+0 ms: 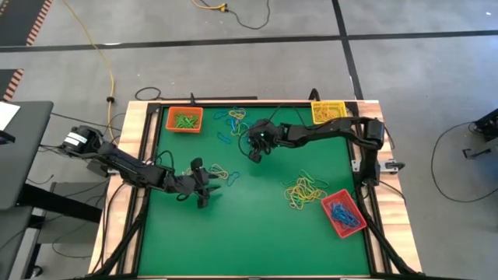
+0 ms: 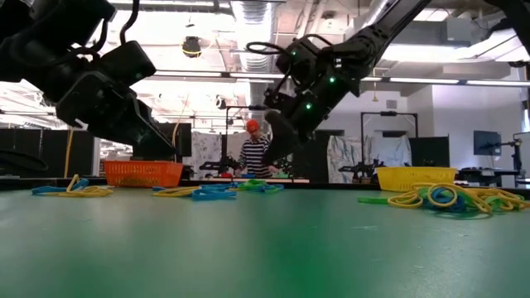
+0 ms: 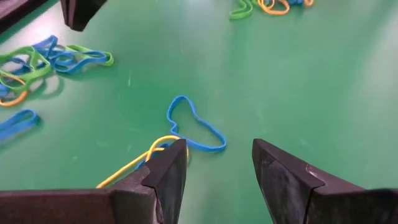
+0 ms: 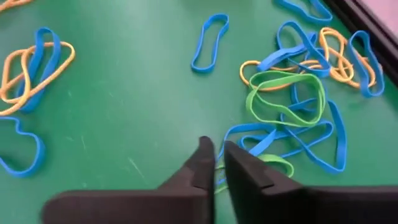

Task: Sort rubber bands into baskets
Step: Put the blue rubber band into the red bin

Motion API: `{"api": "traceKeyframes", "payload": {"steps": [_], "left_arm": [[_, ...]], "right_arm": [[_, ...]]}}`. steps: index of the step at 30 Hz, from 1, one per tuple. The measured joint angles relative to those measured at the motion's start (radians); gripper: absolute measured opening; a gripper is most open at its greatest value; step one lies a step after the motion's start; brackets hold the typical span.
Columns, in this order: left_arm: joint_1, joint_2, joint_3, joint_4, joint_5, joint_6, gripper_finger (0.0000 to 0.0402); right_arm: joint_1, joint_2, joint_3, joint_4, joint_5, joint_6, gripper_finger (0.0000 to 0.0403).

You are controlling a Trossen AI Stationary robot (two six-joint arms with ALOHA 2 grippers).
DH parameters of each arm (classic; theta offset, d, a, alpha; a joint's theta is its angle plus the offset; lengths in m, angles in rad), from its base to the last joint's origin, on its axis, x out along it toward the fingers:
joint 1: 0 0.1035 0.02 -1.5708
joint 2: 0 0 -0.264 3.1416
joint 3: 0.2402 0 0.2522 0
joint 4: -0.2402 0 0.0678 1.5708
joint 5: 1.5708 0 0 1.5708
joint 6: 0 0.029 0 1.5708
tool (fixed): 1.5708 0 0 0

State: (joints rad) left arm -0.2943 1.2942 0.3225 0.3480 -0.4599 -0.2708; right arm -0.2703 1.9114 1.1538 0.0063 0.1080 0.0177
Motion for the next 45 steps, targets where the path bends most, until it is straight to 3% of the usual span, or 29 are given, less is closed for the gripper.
{"api": "traceKeyframes", "payload": {"steps": [7, 11, 16, 20, 27, 39, 45], "left_arm": [[0.0, 0.0, 0.0, 0.009, 0.01, -0.069, 0.0174], [0.0, 0.0, 0.0, 0.009, 0.01, -0.074, 0.0174], [0.001, 0.0, 0.0, 0.013, 0.002, -0.074, 0.0174], [0.002, 0.0, 0.0, 0.016, 0.002, -0.074, 0.0174], [0.002, 0.0, 0.001, 0.006, 0.002, -0.087, 0.0174], [0.002, 0.0, 0.001, 0.001, 0.0, -0.086, 0.0174], [0.002, 0.0, 0.001, 0.003, -0.013, -0.087, 0.0174]], "right_arm": [[-0.008, 0.047, 0.0, 0.03, 0.001, 0.0, 0.0186], [-0.024, 0.058, 0.0, 0.05, 0.001, 0.0, 0.021], [-0.035, 0.113, 0.001, 0.078, -0.026, 0.006, 0.0196], [-0.031, 0.137, 0.003, 0.084, 0.005, 0.003, 0.0161], [-0.015, 0.089, 0.0, 0.071, 0.034, -0.068, 0.0018], [0.019, -0.09, 0.0, -0.032, 0.054, -0.065, 0.0016], [0.005, -0.057, 0.001, -0.014, 0.05, -0.015, 0.0087]]}}
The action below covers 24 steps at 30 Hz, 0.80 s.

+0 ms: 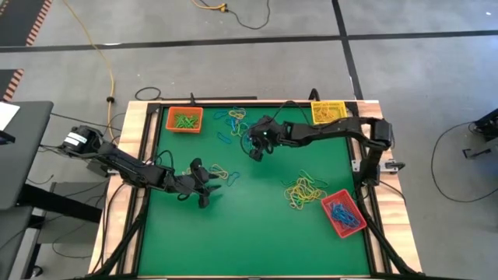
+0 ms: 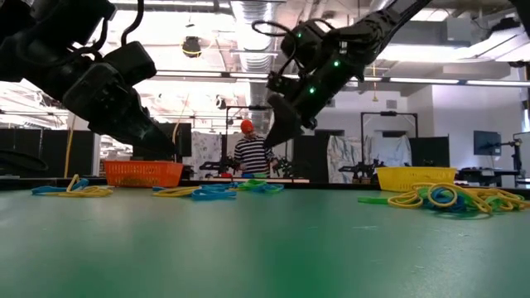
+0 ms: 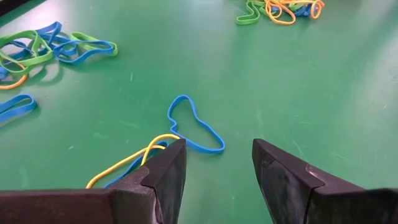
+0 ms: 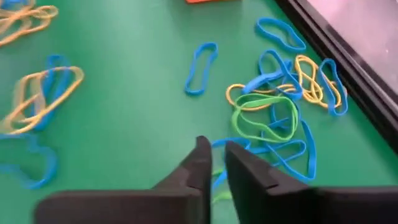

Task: Sort rubber bands into baskets
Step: Put the blue rubber band into the red bin

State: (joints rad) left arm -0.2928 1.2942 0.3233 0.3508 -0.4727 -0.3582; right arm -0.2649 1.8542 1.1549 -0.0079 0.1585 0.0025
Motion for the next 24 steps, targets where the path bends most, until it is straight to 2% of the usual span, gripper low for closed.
{"api": "traceKeyframes", "payload": {"steps": [7, 12, 17, 23, 24], "left_arm": [[0.0, 0.0, 0.0, 0.003, -0.005, -0.004, 0.0174], [0.0, 0.0, 0.0, -0.002, -0.005, -0.009, 0.0174], [0.0, 0.0, 0.0, 0.0, -0.012, -0.006, 0.0174], [0.0, 0.0, 0.0, 0.003, -0.018, -0.006, 0.0174], [0.0, 0.0, 0.0, 0.004, -0.018, -0.006, 0.0174]], "right_arm": [[-0.032, 0.124, -0.002, 0.059, -0.004, 0.031, 0.0169], [-0.045, 0.166, 0.001, 0.105, 0.005, 0.034, 0.0177], [-0.062, 0.165, 0.002, 0.089, 0.003, 0.026, 0.0134], [-0.071, 0.165, 0.002, 0.047, -0.033, 0.007, 0.0024], [-0.068, 0.165, 0.002, 0.045, -0.033, 0.0, 0.0016]]}}
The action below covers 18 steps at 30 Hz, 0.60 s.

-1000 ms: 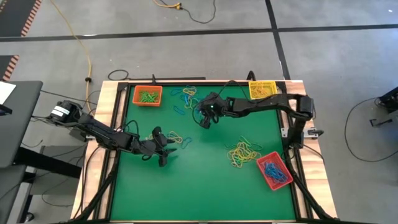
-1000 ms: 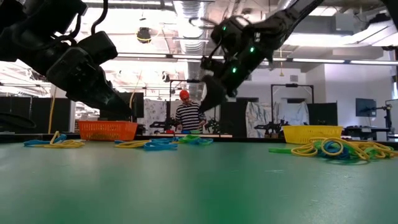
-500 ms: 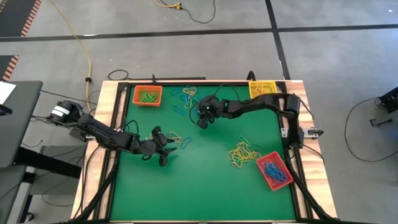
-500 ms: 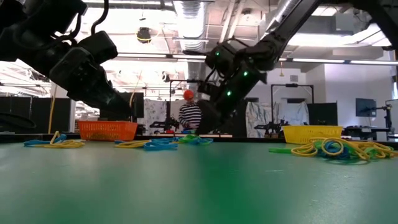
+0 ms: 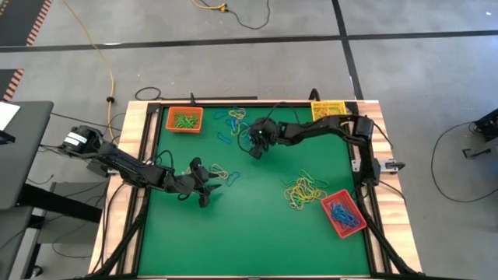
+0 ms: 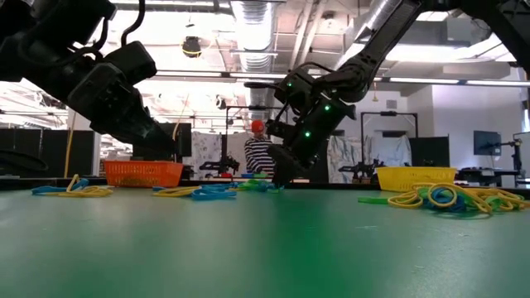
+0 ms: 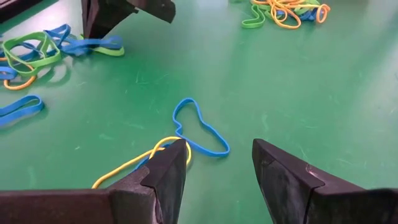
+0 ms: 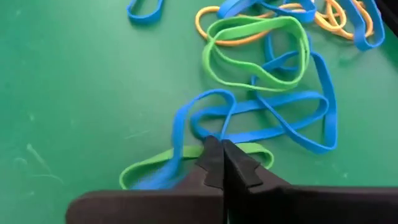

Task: Sort rubber bands into baskets
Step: Put the blue rubber band into the red bin

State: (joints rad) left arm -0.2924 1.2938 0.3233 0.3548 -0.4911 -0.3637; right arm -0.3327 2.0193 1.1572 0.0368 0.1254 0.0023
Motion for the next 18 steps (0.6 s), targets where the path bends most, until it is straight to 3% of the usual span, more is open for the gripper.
{"api": "traceKeyframes", "payload": {"steps": [18], "left_arm": [[0.002, 0.0, 0.0, -0.004, -0.004, 0.001, 0.0174]], "right_arm": [[0.077, -0.097, 0.025, -0.043, 0.059, -0.035, 0.0013]]}}
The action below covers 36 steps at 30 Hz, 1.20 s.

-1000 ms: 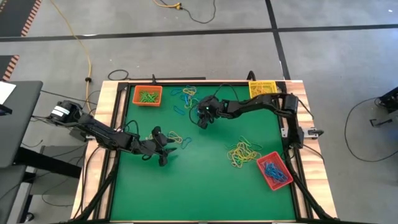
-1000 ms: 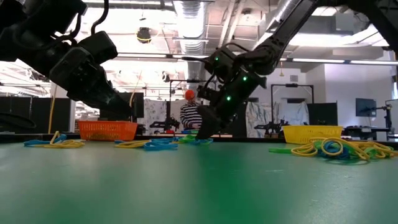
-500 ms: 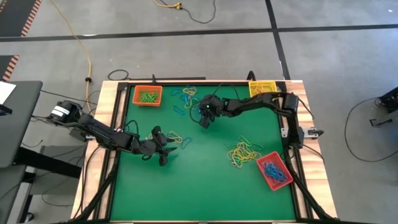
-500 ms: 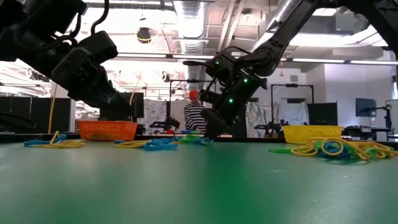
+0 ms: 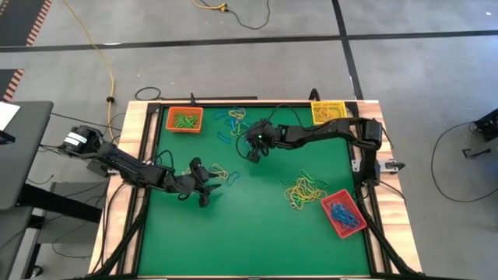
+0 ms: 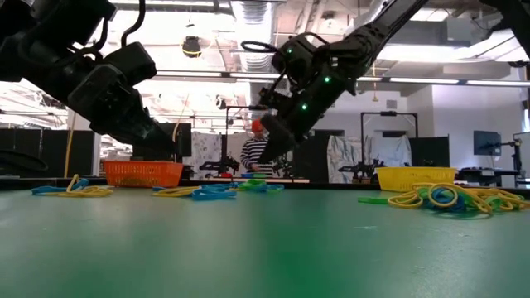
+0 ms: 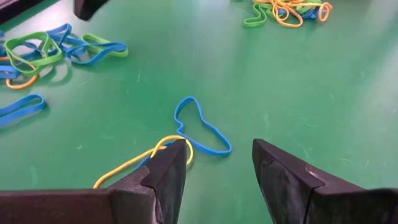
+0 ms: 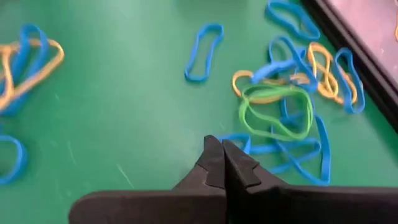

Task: Sort rubber bands into baskets
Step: Put the blue rubber band into the red bin

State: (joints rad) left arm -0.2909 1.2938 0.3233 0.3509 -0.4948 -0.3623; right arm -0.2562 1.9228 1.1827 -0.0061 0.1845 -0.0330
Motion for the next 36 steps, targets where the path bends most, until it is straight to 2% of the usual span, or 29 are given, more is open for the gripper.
{"api": "traceKeyframes", "payload": {"steps": [3, 9, 12, 17, 19, 21, 23, 26, 27, 36], "left_arm": [[0.0, 0.0, 0.0, 0.002, -0.008, 0.0, 0.0174], [0.0, 0.0, 0.0, 0.005, -0.008, -0.001, 0.0174], [0.0, 0.0, 0.0, 0.004, -0.008, -0.007, 0.0174], [0.0, 0.0, 0.0, 0.005, -0.009, -0.017, 0.0174], [0.0, 0.0, 0.0, 0.003, -0.009, -0.018, 0.0174], [0.0, 0.0, 0.0, 0.005, -0.009, -0.019, 0.0174], [0.0, 0.0, 0.0, 0.004, -0.009, -0.02, 0.0174], [0.0, 0.0, 0.0, 0.002, -0.009, -0.026, 0.0174], [0.0, 0.0, 0.0, 0.002, -0.009, -0.026, 0.0174], [0.0, 0.0, 0.0, -0.002, -0.008, -0.027, 0.0174]], "right_arm": [[-0.012, 0.011, -0.001, 0.002, -0.003, 0.014, 0.0036], [-0.042, 0.052, -0.005, 0.01, -0.052, 0.035, 0.0135], [-0.044, 0.077, 0.002, 0.068, -0.064, 0.036, 0.0178], [-0.048, 0.139, 0.005, 0.082, -0.08, 0.035, 0.0207], [-0.048, 0.158, 0.025, 0.074, -0.079, 0.035, 0.0201], [-0.048, 0.176, 0.046, 0.044, -0.071, 0.034, 0.0178], [-0.047, 0.184, 0.059, 0.019, -0.047, 0.026, 0.0136], [-0.036, 0.17, 0.063, 0.009, -0.021, -0.014, 0.0044], [-0.032, 0.158, 0.063, 0.001, -0.021, -0.032, 0.0026], [0.005, -0.039, 0.061, -0.12, -0.03, -0.054, 0.0014]]}}
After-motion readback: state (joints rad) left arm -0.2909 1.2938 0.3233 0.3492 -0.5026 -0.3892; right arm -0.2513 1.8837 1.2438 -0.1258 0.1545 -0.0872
